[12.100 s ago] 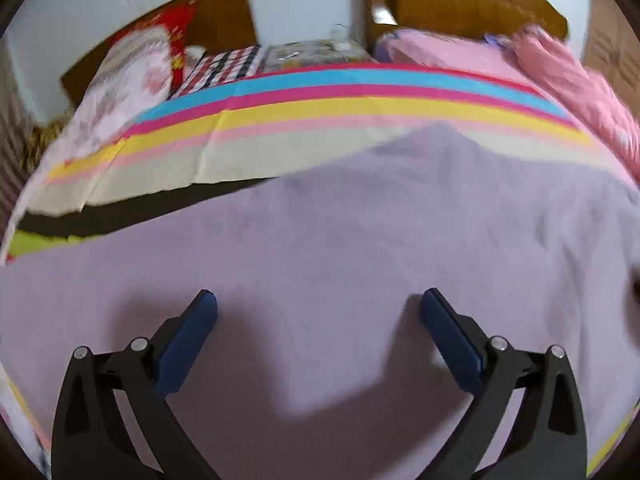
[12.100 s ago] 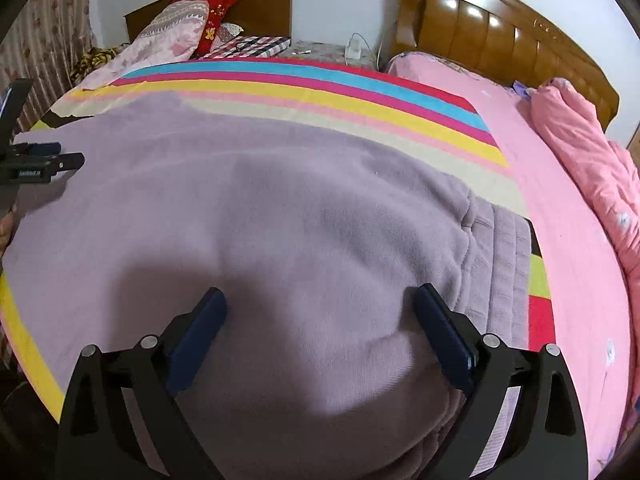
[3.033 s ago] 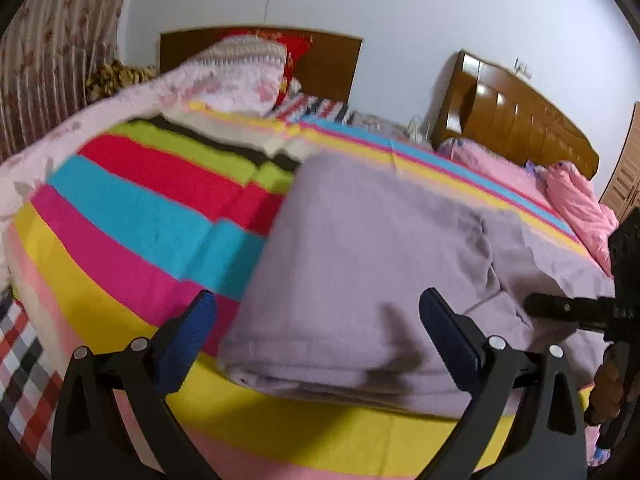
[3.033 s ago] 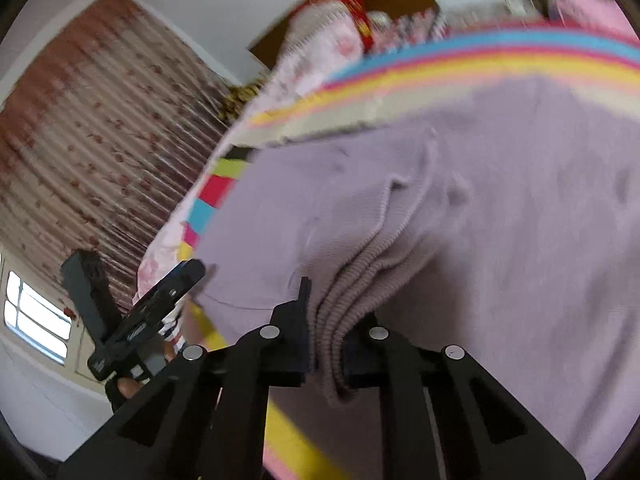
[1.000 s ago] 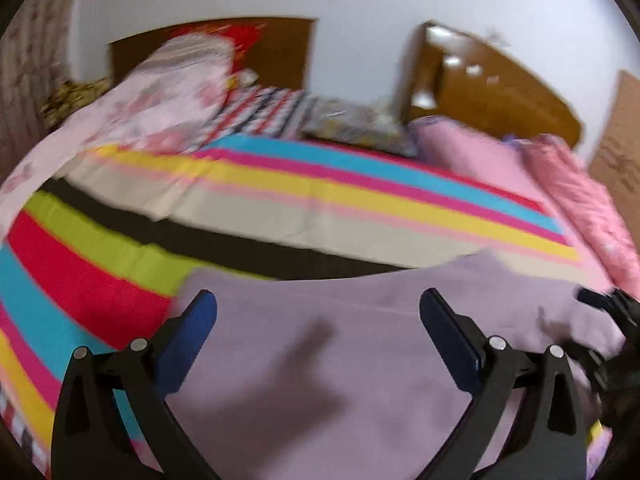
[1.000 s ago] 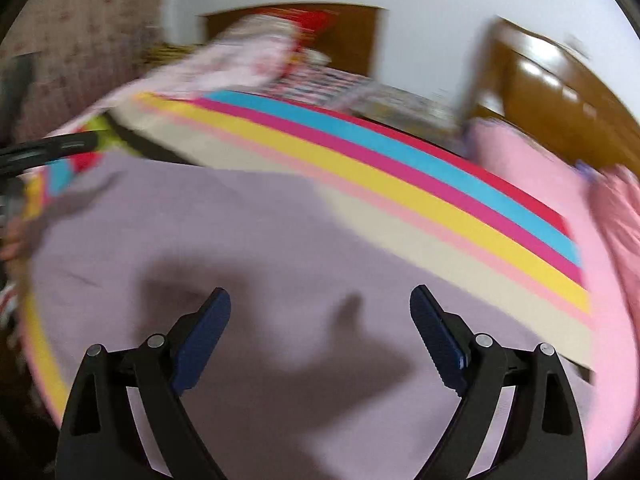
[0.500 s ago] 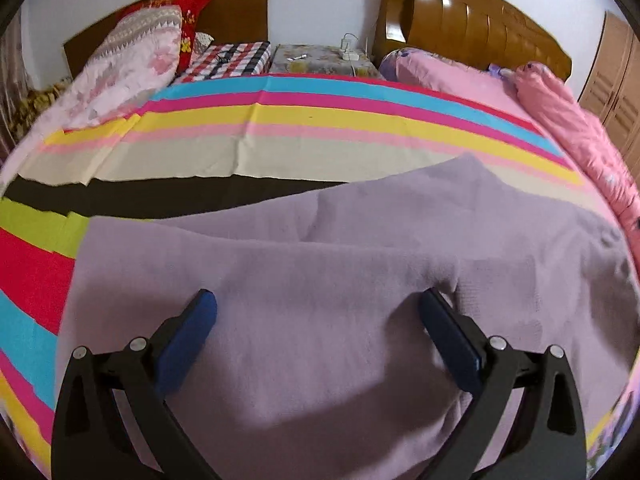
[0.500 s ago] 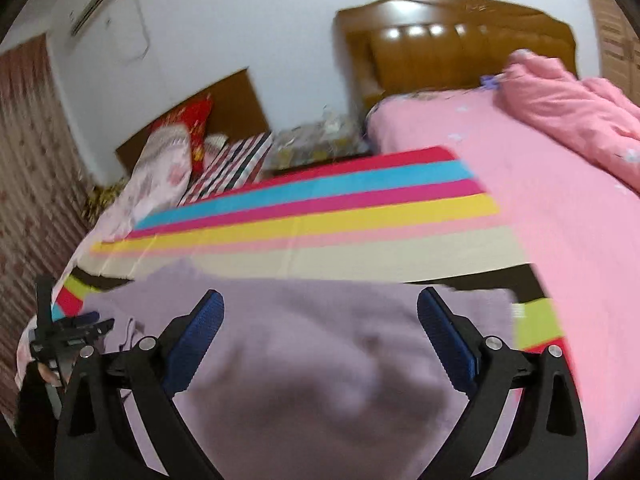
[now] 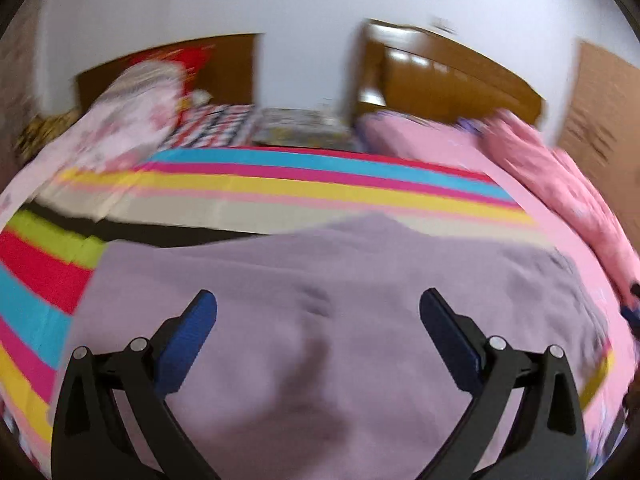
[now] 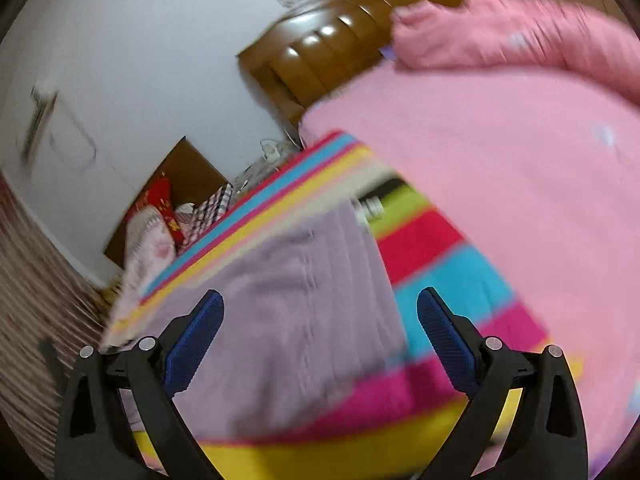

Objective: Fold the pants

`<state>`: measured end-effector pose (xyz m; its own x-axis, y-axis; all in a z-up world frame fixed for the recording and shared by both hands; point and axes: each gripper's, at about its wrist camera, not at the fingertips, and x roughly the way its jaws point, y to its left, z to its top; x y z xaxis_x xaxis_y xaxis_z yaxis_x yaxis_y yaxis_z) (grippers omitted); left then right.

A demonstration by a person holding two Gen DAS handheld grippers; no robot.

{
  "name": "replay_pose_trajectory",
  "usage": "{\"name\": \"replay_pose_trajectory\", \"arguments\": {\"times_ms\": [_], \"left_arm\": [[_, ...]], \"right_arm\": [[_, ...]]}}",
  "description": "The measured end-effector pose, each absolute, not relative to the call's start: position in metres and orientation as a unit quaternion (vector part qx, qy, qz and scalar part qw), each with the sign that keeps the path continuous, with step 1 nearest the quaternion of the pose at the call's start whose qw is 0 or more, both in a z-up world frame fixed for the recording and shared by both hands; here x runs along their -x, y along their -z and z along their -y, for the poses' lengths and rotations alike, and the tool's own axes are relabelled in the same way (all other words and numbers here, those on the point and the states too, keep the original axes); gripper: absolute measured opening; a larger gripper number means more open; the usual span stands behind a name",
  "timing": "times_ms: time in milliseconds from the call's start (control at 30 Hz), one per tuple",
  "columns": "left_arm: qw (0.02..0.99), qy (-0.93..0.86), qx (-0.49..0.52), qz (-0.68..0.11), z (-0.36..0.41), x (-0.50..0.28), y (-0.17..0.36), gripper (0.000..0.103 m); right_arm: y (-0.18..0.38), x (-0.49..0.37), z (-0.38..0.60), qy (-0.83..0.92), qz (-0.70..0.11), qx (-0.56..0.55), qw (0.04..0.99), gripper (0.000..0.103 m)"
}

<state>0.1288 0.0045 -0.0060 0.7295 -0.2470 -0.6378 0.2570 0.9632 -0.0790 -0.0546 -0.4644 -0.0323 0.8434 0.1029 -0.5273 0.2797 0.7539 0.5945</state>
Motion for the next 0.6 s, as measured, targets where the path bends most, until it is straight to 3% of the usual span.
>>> {"name": "replay_pose_trajectory", "arguments": {"times_ms": [100, 233, 500, 600], "left_arm": [[0.92, 0.144, -0.074, -0.358, 0.034, -0.122, 0.029, 0.101], [0.893, 0.138, -0.084, -0.42, 0.047, -0.132, 0.068, 0.101], [0.887, 0.132, -0.098, -0.431, 0.048, -0.136, 0.07, 0.102], [0.887, 0.14, -0.088, -0.431, 0.042, -0.139, 0.071, 0.101]], "right_arm": [[0.059, 0.062, 0.46, 0.023, -0.301, -0.388, 0.871, 0.09], [0.079, 0.05, 0.445, -0.015, -0.323, -0.423, 0.846, 0.087], [0.073, 0.023, 0.436, -0.013, -0.356, -0.401, 0.844, 0.085], [0.072, 0.023, 0.431, -0.008, -0.373, -0.376, 0.848, 0.079]]}}
